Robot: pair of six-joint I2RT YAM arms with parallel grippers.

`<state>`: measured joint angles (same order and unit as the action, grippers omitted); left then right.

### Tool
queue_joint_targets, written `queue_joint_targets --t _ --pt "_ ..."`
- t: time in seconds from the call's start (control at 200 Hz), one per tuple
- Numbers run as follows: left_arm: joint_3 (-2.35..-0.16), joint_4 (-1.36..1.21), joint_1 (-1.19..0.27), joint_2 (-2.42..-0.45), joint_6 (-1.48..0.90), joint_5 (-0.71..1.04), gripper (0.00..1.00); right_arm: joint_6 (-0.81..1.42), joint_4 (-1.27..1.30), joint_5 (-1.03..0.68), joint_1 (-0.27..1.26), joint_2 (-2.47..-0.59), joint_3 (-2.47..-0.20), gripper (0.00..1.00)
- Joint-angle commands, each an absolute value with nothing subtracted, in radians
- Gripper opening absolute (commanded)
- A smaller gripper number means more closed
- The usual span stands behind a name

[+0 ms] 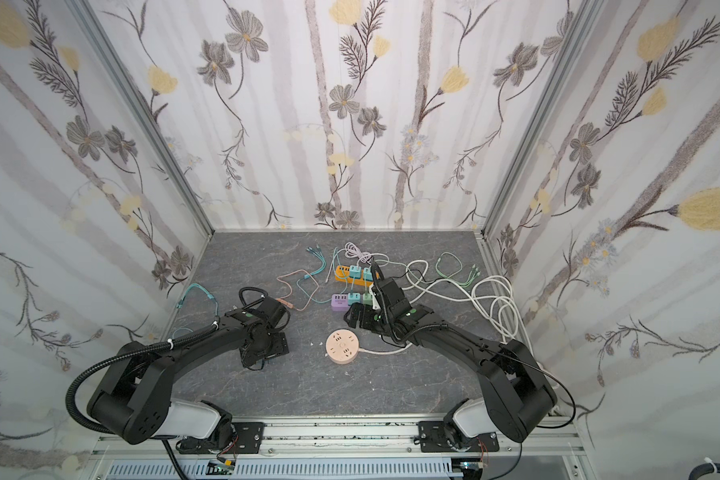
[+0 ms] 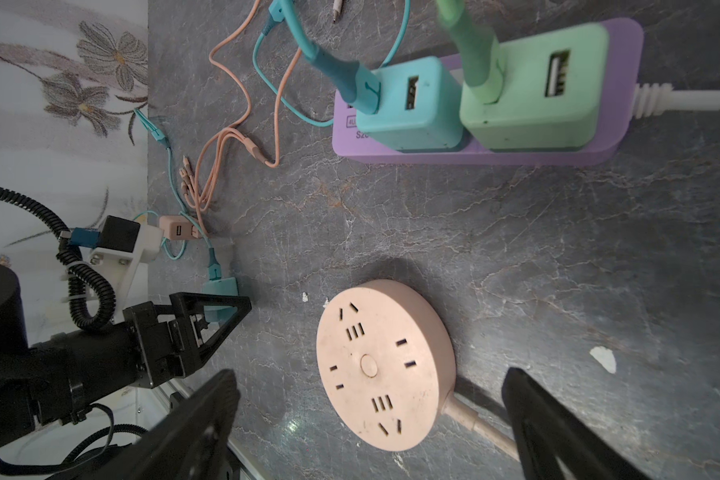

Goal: Insert the plug
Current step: 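Grasp the teal charger by the pink cables with the left gripper and lift, then lift the teal charger with the left gripper toward the right gripper while the right approaches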

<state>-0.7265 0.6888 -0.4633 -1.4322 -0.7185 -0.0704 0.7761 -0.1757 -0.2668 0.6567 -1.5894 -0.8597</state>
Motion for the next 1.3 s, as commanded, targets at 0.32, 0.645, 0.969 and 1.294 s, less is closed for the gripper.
queue_joint_targets --t 0.32,0.645,0.969,1.294 --pt "-0.73 0.721 -0.467 -1.449 -0.681 -0.101 0.63 0.769 -0.18 -0.275 0.663 -1.6 -0.883 0.99" --pt "-0.716 0.71 -0.469 -1.438 -0.661 -0.094 0.44 0.766 -0.193 -0.276 0.67 -1.635 -0.9 0.99" --pt "-0.728 0.682 -0.524 -1.438 -0.653 -0.063 0.28 0.769 -0.198 -0.265 0.673 -1.634 -0.902 0.99" --pt "-0.767 0.675 -0.626 -1.423 -0.613 -0.135 0.0 0.758 -0.215 -0.245 0.674 -1.627 -0.907 0.99"
